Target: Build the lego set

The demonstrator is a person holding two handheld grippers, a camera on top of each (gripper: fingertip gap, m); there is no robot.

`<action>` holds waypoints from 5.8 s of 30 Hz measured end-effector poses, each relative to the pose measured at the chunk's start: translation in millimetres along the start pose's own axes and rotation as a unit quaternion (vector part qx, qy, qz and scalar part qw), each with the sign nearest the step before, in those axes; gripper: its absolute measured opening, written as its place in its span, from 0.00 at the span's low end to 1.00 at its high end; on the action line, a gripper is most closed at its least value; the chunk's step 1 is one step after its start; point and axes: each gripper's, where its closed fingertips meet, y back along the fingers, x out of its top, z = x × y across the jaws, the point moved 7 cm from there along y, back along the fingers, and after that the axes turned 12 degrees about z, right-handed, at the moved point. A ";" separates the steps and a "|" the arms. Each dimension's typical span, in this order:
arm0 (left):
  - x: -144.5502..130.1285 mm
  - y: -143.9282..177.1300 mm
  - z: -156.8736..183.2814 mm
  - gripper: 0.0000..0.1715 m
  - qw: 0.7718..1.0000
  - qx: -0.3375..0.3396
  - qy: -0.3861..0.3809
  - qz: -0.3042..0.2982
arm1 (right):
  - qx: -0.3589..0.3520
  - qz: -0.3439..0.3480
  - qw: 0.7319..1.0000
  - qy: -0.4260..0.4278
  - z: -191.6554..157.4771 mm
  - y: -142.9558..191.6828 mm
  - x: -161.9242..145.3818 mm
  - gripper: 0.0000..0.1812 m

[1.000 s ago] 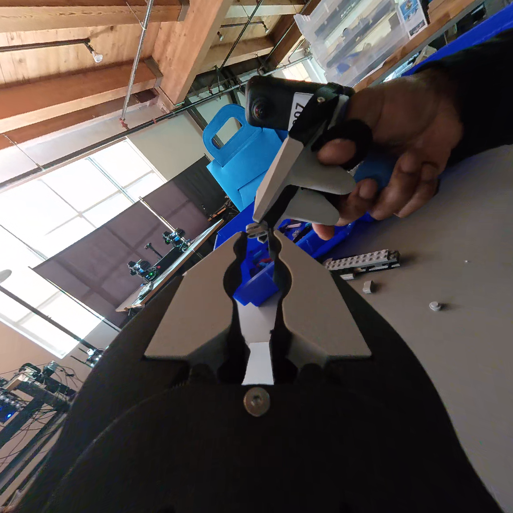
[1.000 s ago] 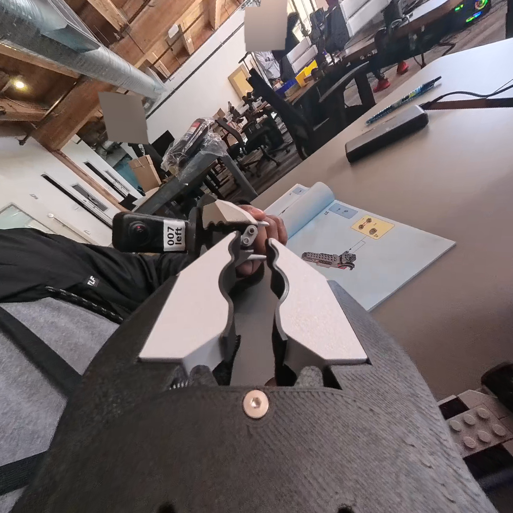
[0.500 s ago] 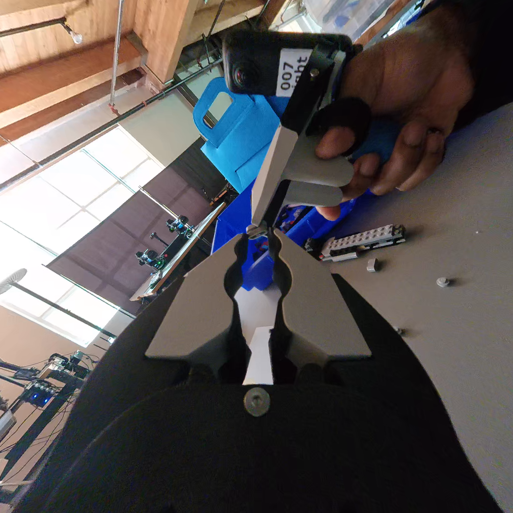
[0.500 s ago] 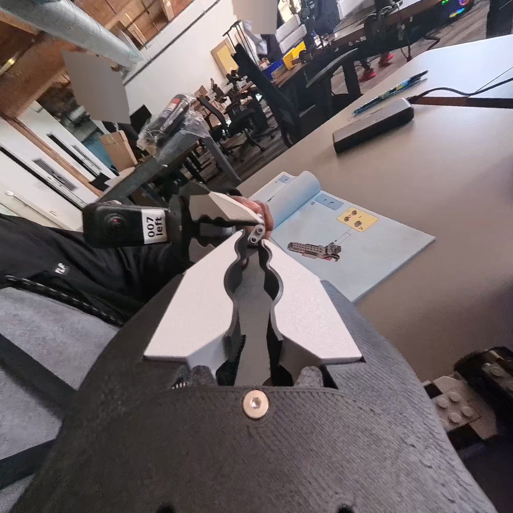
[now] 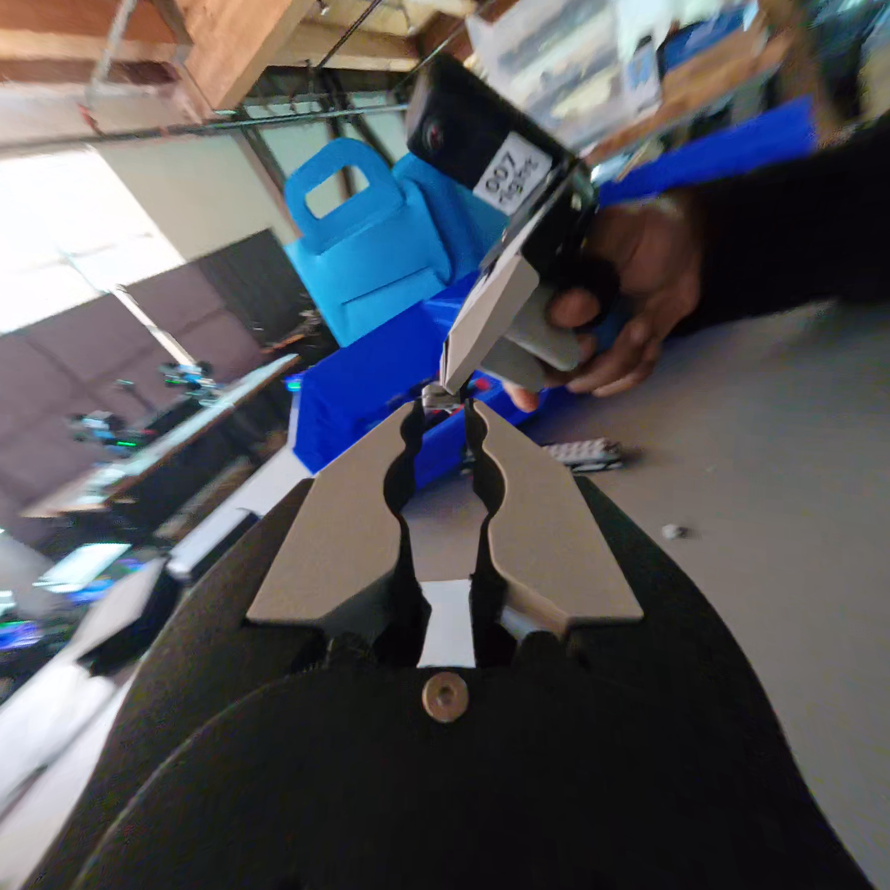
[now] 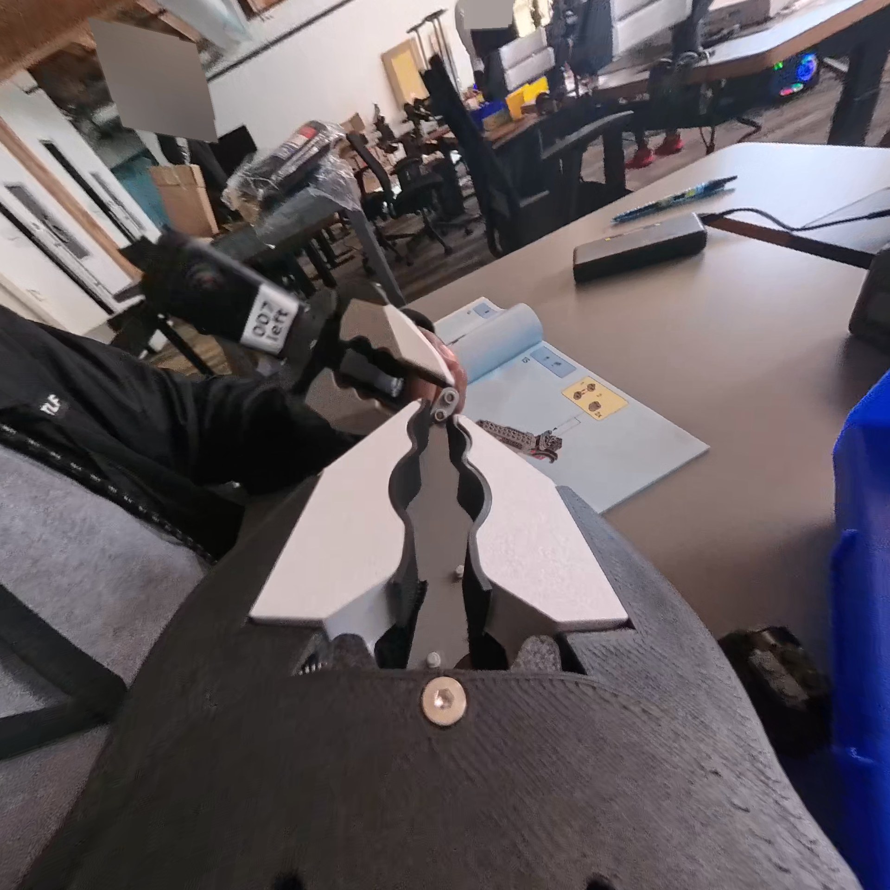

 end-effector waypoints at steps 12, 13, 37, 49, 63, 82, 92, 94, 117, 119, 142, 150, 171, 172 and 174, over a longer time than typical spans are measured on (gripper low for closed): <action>2.7 1.5 -12.7 0.08 0.880 -0.136 0.437 0.128 | 0.119 0.036 0.989 0.075 -19.1 8.5 10.6 0.05; 3.4 1.0 -10.8 0.08 0.876 -0.143 0.441 0.131 | 0.124 0.033 0.989 0.075 -19.9 8.1 9.5 0.04; -0.1 -2.9 5.5 0.05 0.867 -0.201 0.445 0.099 | 0.159 -0.050 0.984 0.064 -26.0 9.9 -0.4 0.04; -4.0 -4.4 6.3 0.05 0.874 -0.193 0.437 0.082 | 0.141 -0.074 0.985 0.072 -24.0 11.2 -0.6 0.05; -5.0 -3.9 0.2 0.05 0.894 -0.152 0.412 0.090 | 0.113 -0.070 0.989 0.071 -20.1 13.5 5.5 0.05; -6.1 -5.4 2.7 0.05 0.896 -0.142 0.409 0.097 | 0.099 -0.076 0.989 0.084 -19.9 10.8 2.9 0.04; -6.4 -5.2 2.0 0.05 0.897 -0.134 0.409 0.106 | 0.095 -0.070 0.990 0.084 -19.5 8.7 2.1 0.04; -5.3 -4.9 1.4 0.05 0.898 -0.131 0.405 0.111 | 0.096 -0.062 0.990 0.077 -19.2 8.1 2.5 0.04; -6.6 -5.0 -4.8 0.05 0.881 -0.121 0.442 0.122 | 0.089 -0.004 0.994 0.065 -15.2 -0.5 -3.7 0.04; -5.9 -4.7 -5.4 0.05 0.879 -0.123 0.444 0.124 | 0.090 0.002 0.994 0.069 -15.6 -0.5 -3.5 0.04; 1.1 -3.4 -8.8 0.07 0.869 -0.129 0.456 0.141 | 0.130 0.094 0.987 0.032 -17.4 -4.0 -7.3 0.04; 2.1 -2.6 -11.5 0.12 0.873 -0.117 0.449 0.149 | 0.136 0.123 0.983 0.002 -16.9 -3.7 -5.3 0.04; 22.8 6.9 6.3 0.18 0.992 -0.034 -0.006 0.120 | 0.167 0.161 0.969 -0.089 -24.1 -7.5 -5.3 0.05; 23.8 6.5 7.7 0.17 0.992 -0.030 -0.024 0.118 | 0.168 0.160 0.968 -0.092 -24.9 -8.1 -5.9 0.05; 26.9 6.6 9.5 0.16 0.991 -0.020 -0.056 0.118 | 0.170 0.157 0.969 -0.093 -26.1 -9.3 -6.9 0.04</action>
